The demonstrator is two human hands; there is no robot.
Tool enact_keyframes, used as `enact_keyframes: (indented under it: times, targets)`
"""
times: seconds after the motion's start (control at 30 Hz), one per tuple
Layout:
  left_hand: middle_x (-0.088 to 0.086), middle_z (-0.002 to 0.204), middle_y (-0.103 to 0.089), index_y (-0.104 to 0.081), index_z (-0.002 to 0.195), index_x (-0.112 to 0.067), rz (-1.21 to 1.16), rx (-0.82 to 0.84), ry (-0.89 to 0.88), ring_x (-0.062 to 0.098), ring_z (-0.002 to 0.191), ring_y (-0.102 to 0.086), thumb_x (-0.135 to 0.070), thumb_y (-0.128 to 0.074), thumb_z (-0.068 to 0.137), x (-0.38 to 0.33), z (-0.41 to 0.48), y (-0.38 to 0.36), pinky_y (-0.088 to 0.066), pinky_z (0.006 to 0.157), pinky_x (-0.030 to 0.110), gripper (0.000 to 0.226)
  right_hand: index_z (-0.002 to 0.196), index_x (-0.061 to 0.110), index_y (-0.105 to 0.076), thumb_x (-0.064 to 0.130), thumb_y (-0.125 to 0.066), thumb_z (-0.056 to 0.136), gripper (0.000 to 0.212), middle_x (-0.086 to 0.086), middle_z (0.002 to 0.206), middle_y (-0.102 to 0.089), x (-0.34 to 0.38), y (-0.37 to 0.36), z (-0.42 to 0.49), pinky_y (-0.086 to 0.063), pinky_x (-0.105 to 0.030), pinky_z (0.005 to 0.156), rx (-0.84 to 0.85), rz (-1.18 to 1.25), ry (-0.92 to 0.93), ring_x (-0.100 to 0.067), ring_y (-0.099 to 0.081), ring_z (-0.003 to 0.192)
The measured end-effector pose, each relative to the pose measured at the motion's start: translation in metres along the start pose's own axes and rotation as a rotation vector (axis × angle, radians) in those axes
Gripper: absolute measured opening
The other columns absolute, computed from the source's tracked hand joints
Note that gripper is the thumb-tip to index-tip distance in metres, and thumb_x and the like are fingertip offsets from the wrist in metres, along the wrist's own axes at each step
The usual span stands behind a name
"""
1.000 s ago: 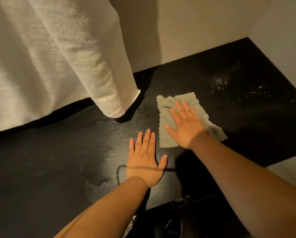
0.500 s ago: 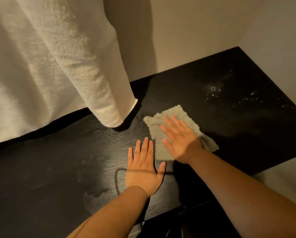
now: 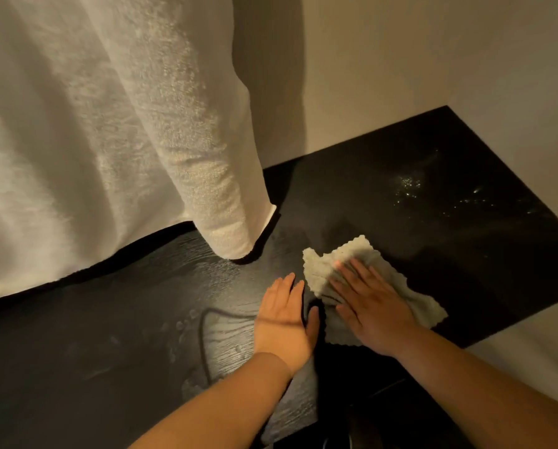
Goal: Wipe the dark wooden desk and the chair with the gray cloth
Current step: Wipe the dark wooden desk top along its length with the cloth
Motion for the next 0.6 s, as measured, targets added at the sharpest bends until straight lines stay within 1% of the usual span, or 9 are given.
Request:
enact_keyframes:
  times: [0.1,0.13,0.2,0.23,0.3,0.4,0.47,0.53,0.6]
  targets:
    - [0.015,0.158,-0.046,-0.054,0.148,-0.008,0.072,-0.053,-0.016,0.035,0.143,-0.045,-0.046,-0.046,0.100,0.022,0.037,0.017,-0.034,0.122,0.049,0.062,0.164,0.025,-0.030,0.054,-0.008,0.108,0.067,0.000,0.174,-0.006,-0.004,0.015,0.044,0.000,-0.044,0.130,0.020,0.026,0.009,-0.027,0.000,0.162]
    - [0.016,0.160,-0.044,-0.049,0.152,-0.008,0.102,-0.042,0.031,0.035,0.144,-0.043,-0.047,-0.044,0.100,0.031,0.049,0.023,-0.033,0.122,0.049,0.065,0.166,0.026,-0.024,0.054,-0.008,0.105,0.069,-0.001,0.175,-0.002,-0.005,0.021,0.062,-0.002,-0.046,0.131,0.028,0.033,0.005,-0.028,0.002,0.162]
    - [0.016,0.157,-0.048,-0.036,0.160,-0.012,0.130,-0.033,0.150,0.038,0.140,-0.047,-0.052,-0.036,0.101,0.048,0.068,0.031,-0.036,0.118,0.050,0.071,0.166,0.026,-0.022,0.055,-0.007,0.100,0.074,-0.003,0.176,-0.002,-0.006,0.033,0.096,-0.009,-0.051,0.130,0.010,0.040,-0.011,-0.030,-0.001,0.162]
    - [0.016,0.156,-0.050,-0.029,0.163,-0.014,0.139,-0.028,0.197,0.039,0.140,-0.048,-0.054,-0.030,0.101,0.053,0.074,0.033,-0.037,0.117,0.050,0.074,0.166,0.025,-0.024,0.055,-0.007,0.099,0.075,-0.003,0.176,-0.003,-0.005,0.038,0.110,-0.008,-0.052,0.131,-0.006,0.049,-0.024,-0.031,-0.001,0.162]
    - [0.013,0.165,-0.040,-0.016,0.167,-0.017,0.176,-0.009,0.243,0.037,0.150,-0.037,-0.059,-0.022,0.101,0.058,0.080,0.032,-0.030,0.123,0.050,0.079,0.166,0.026,-0.023,0.055,-0.006,0.099,0.075,-0.002,0.176,-0.001,-0.003,0.039,0.120,0.002,-0.047,0.130,-0.027,0.069,-0.028,-0.029,0.002,0.162]
    - [0.008,0.171,-0.027,-0.007,0.168,-0.020,0.203,-0.008,0.256,0.033,0.157,-0.025,-0.061,-0.023,0.101,0.056,0.080,0.028,-0.021,0.128,0.049,0.080,0.165,0.026,-0.023,0.051,-0.014,0.101,0.070,0.001,0.175,0.005,0.008,0.029,0.093,0.009,-0.041,0.128,0.007,0.035,0.142,-0.026,0.006,0.162]
    - [0.006,0.172,-0.024,-0.005,0.168,-0.022,0.203,0.007,0.269,0.031,0.158,-0.022,-0.063,-0.022,0.102,0.055,0.079,0.028,-0.018,0.129,0.048,0.080,0.161,0.023,-0.036,0.048,-0.028,0.105,0.062,0.002,0.175,0.000,0.008,0.020,0.067,0.011,-0.036,0.127,0.024,0.026,0.282,-0.024,0.004,0.162]
    - [0.005,0.172,-0.025,-0.003,0.167,-0.023,0.220,0.036,0.290,0.031,0.157,-0.024,-0.065,-0.015,0.100,0.055,0.079,0.029,-0.019,0.128,0.047,0.080,0.154,0.023,-0.048,0.047,-0.034,0.105,0.056,0.003,0.175,-0.007,-0.004,0.021,0.064,0.005,-0.038,0.128,0.018,0.019,0.346,-0.022,0.000,0.162]
    - [0.005,0.165,-0.039,-0.007,0.166,-0.025,0.219,0.059,0.302,0.033,0.149,-0.039,-0.066,-0.011,0.098,0.054,0.079,0.031,-0.027,0.123,0.047,0.080,0.158,0.024,-0.043,0.046,-0.029,0.105,0.059,0.002,0.175,-0.006,-0.018,0.031,0.088,-0.003,-0.041,0.129,-0.003,0.015,0.314,-0.022,-0.003,0.162]
Point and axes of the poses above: each hand's wrist, its own z-axis towards the middle knuckle, its own y-axis out of the back of the hand, x = y × z, the point moved 5 cm from there along z, towards the middle knuckle
